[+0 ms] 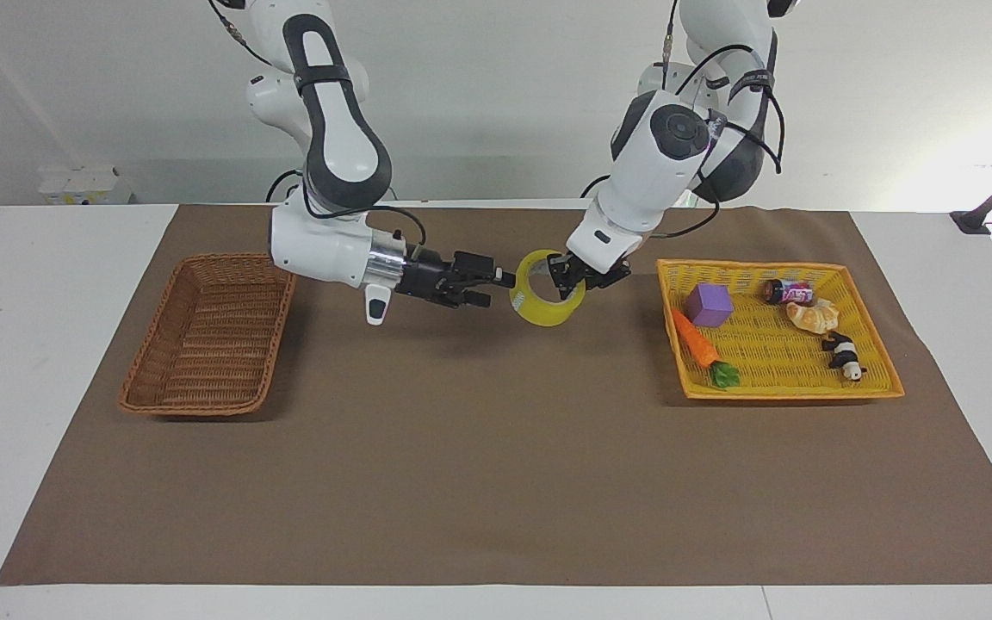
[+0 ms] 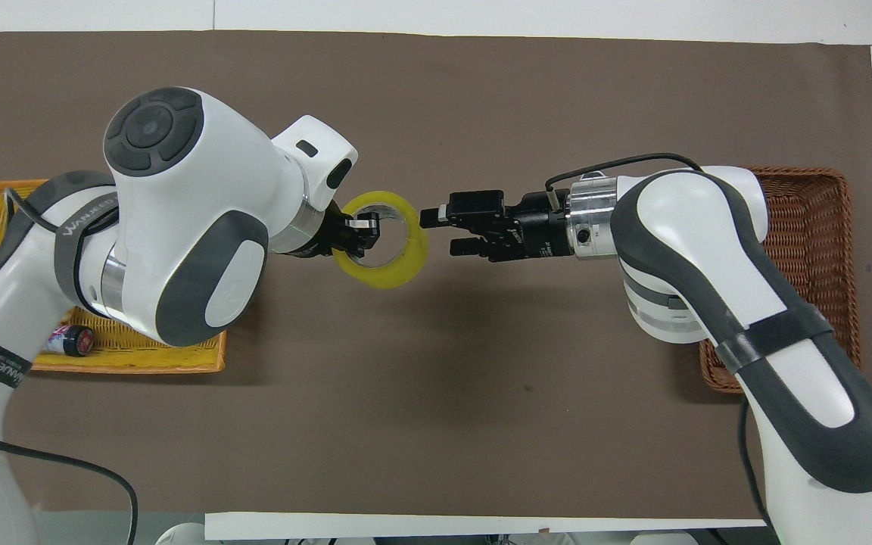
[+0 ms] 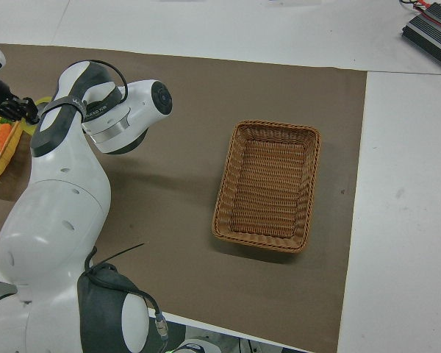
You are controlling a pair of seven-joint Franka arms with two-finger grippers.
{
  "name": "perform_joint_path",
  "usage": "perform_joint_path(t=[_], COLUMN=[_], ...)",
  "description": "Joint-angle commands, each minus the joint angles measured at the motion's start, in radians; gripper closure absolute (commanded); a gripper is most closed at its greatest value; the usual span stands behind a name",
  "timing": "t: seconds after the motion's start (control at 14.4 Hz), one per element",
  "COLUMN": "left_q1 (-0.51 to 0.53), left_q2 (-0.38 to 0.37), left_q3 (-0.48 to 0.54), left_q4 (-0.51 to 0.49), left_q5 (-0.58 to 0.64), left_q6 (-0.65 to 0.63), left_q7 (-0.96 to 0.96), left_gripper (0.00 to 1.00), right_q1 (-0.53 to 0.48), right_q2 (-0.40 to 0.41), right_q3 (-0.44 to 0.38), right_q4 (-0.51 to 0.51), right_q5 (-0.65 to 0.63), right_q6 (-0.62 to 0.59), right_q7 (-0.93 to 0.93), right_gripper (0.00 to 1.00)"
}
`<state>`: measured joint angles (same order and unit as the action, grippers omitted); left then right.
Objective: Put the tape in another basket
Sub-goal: 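Grasp the tape rim with the right gripper beside the left gripper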
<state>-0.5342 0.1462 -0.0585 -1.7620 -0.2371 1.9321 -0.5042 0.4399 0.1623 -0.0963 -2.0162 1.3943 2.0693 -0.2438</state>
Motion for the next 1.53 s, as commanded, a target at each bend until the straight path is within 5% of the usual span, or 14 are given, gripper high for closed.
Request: perform_joint_path(t=[0.0, 0.35, 0.56, 0.84, 1.04, 1.11, 1.18, 1.25, 1.46], left_q1=[-0.007, -0.010, -0.007, -0.006, -0.006, -0.006, -0.007, -0.015, 0.000], left_q2=[-0.020, -0.016, -0.016, -0.016, -0.016, -0.017, -0.017, -0.019, -0.085], left_q3=[0.014, 0.014, 0.014, 0.014, 0.014, 0.014, 0.014, 0.016, 0.028], left_q4=[-0.014, 0.006, 0.004, 0.004, 0.004, 0.004, 0.004, 0.006, 0.019], left_q5=[-0.019, -0.019, -0.019, -0.019, -0.019, -0.022, -0.031, -0.025, -0.021], left_q6=[-0.005, 0.005, -0.001, 0.005, -0.001, 0.005, 0.008, 0.011, -0.040], left_q7=[-0.010, -0.017, -0.017, -0.017, -0.017, -0.019, -0.033, -0.042, -0.042], left_gripper=[1.00, 1.00, 1.00, 1.00, 1.00, 0.93, 0.68, 0.04, 0.00], right_q1=[0.032, 0.060, 0.060, 0.042, 0.033, 0.033, 0.033, 0.031, 0.033], right_q2=[-0.006, -0.001, -0.001, -0.001, -0.001, -0.001, -0.001, -0.003, -0.003], right_q3=[0.000, -0.002, -0.002, -0.002, -0.002, -0.002, -0.002, -0.002, -0.002], right_q4=[-0.010, -0.006, -0.006, -0.003, 0.001, 0.001, -0.001, -0.002, -0.006], right_q5=[0.026, 0.028, 0.026, 0.028, 0.026, 0.026, 0.026, 0.026, 0.025], right_q6=[0.046, 0.069, 0.069, 0.031, 0.025, 0.026, 0.025, 0.022, 0.020], right_q7=[-0.008, -0.008, -0.008, -0.008, -0.023, -0.028, -0.043, -0.052, -0.064], right_gripper=[0.00, 0.04, 0.32, 0.83, 1.00, 1.00, 1.00, 1.00, 1.00])
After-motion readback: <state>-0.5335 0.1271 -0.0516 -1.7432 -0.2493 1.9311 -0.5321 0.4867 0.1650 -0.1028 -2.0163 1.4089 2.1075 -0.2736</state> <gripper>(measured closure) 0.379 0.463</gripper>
